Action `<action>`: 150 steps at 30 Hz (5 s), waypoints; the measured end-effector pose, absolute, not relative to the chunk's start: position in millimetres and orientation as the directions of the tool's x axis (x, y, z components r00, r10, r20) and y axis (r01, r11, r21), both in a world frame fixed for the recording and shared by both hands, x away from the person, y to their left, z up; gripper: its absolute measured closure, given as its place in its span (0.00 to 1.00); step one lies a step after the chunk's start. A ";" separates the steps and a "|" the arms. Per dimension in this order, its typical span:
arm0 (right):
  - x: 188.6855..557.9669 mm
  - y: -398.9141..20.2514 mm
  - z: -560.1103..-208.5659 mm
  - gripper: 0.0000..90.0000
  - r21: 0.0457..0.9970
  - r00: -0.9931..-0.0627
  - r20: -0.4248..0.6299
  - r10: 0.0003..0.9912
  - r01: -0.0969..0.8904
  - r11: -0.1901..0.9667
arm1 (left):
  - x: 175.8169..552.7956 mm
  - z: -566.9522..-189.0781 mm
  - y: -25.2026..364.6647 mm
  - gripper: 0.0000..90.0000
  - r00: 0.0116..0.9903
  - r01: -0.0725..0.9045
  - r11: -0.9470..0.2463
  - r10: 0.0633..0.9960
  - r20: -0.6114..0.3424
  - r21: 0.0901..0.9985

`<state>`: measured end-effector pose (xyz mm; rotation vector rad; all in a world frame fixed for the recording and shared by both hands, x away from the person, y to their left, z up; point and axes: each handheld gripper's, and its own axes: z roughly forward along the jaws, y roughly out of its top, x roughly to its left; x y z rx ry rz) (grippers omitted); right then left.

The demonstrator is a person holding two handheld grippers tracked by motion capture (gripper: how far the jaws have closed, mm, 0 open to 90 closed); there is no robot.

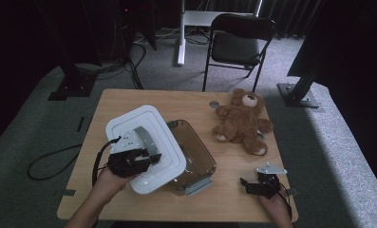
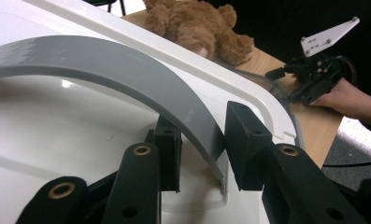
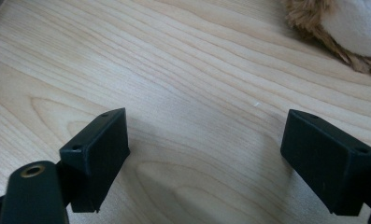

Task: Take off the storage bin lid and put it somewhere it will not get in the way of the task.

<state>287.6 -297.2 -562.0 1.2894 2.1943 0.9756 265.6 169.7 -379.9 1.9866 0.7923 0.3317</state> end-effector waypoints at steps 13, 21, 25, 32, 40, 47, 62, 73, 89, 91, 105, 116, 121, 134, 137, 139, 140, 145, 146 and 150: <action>287.6 -297.3 -562.0 0.16 0.743 -0.483 0.000 0.876 0.586 0.323 | 261.0 -389.8 202.8 0.76 0.714 0.430 -0.324 0.694 -0.097 0.843; 287.6 -297.3 -562.0 0.16 0.743 -0.483 0.000 0.875 0.586 0.324 | 259.4 -400.2 225.9 0.76 0.699 0.444 -0.308 0.707 -0.110 0.841; 287.7 -297.3 -562.1 0.16 0.743 -0.481 -0.001 0.877 0.586 0.322 | 258.3 -405.4 233.3 0.76 0.694 0.453 -0.309 0.711 -0.113 0.836; 287.8 -297.3 -562.1 0.16 0.743 -0.480 -0.001 0.877 0.587 0.322 | 258.0 -418.1 246.5 0.76 0.679 0.472 -0.297 0.723 -0.128 0.830; 287.8 -297.4 -562.1 0.16 0.743 -0.478 0.000 0.878 0.588 0.320 | 260.3 -441.6 260.3 0.76 0.663 0.512 -0.281 0.731 -0.165 0.812; 287.8 -297.4 -562.2 0.16 0.744 -0.478 0.000 0.878 0.587 0.320 | 271.5 -472.1 262.3 0.76 0.651 0.560 -0.277 0.730 -0.209 0.781; 287.8 -297.4 -562.1 0.16 0.743 -0.478 0.000 0.878 0.587 0.320 | 298.2 -519.5 250.1 0.76 0.691 0.587 -0.315 0.675 -0.258 0.746; 287.9 -297.5 -562.1 0.16 0.744 -0.479 -0.001 0.878 0.586 0.321 | 309.2 -534.3 238.9 0.75 0.715 0.599 -0.363 0.644 -0.273 0.714; 287.8 -297.5 -562.1 0.16 0.743 -0.478 0.000 0.878 0.587 0.320 | 313.7 -539.7 244.3 0.44 0.669 0.602 -0.303 0.697 -0.258 0.739; 287.8 -297.5 -562.1 0.16 0.743 -0.478 0.000 0.878 0.587 0.320 | 312.5 -537.8 247.1 0.42 0.657 0.600 -0.290 0.710 -0.252 0.745; 287.8 -297.4 -562.2 0.16 0.744 -0.478 0.000 0.878 0.587 0.320 | 297.7 -526.9 264.5 0.23 0.569 0.575 -0.236 0.803 -0.176 0.783; 287.8 -297.4 -562.2 0.16 0.744 -0.478 0.000 0.878 0.587 0.320 | 283.9 -529.0 281.2 0.12 0.475 0.580 -0.202 0.871 -0.126 0.789; 287.8 -297.4 -562.2 0.16 0.744 -0.478 0.000 0.878 0.587 0.320 | 276.5 -533.0 290.4 0.12 0.442 0.596 -0.200 0.890 -0.110 0.778; 287.8 -297.4 -562.2 0.16 0.744 -0.478 0.000 0.878 0.587 0.320 | 266.0 -543.9 308.5 0.01 0.313 0.632 -0.138 0.946 -0.088 0.763; 287.8 -297.4 -562.2 0.16 0.744 -0.478 0.000 0.878 0.587 0.320 | 265.7 -547.2 313.1 0.01 0.262 0.646 -0.111 0.962 -0.083 0.755; 287.8 -297.4 -562.2 0.16 0.744 -0.478 0.000 0.878 0.587 0.320 | 266.1 -549.3 316.9 0.01 0.228 0.653 -0.088 0.970 -0.085 0.752; 287.8 -297.4 -562.2 0.16 0.744 -0.478 0.000 0.878 0.587 0.320 | 266.5 -549.8 318.1 0.01 0.220 0.656 -0.082 0.972 -0.086 0.750; 287.8 -297.4 -562.2 0.16 0.744 -0.478 0.000 0.878 0.587 0.319 | 269.9 -553.3 322.3 0.01 0.181 0.676 -0.072 0.981 -0.071 0.733; 287.8 -297.4 -562.2 0.16 0.744 -0.478 0.000 0.878 0.587 0.320 | 270.9 -553.9 323.0 0.01 0.169 0.688 -0.063 0.983 -0.075 0.723; 287.9 -297.4 -562.1 0.16 0.744 -0.478 0.000 0.878 0.587 0.319 | 273.0 -554.7 324.3 0.01 0.137 0.702 -0.055 0.989 -0.059 0.710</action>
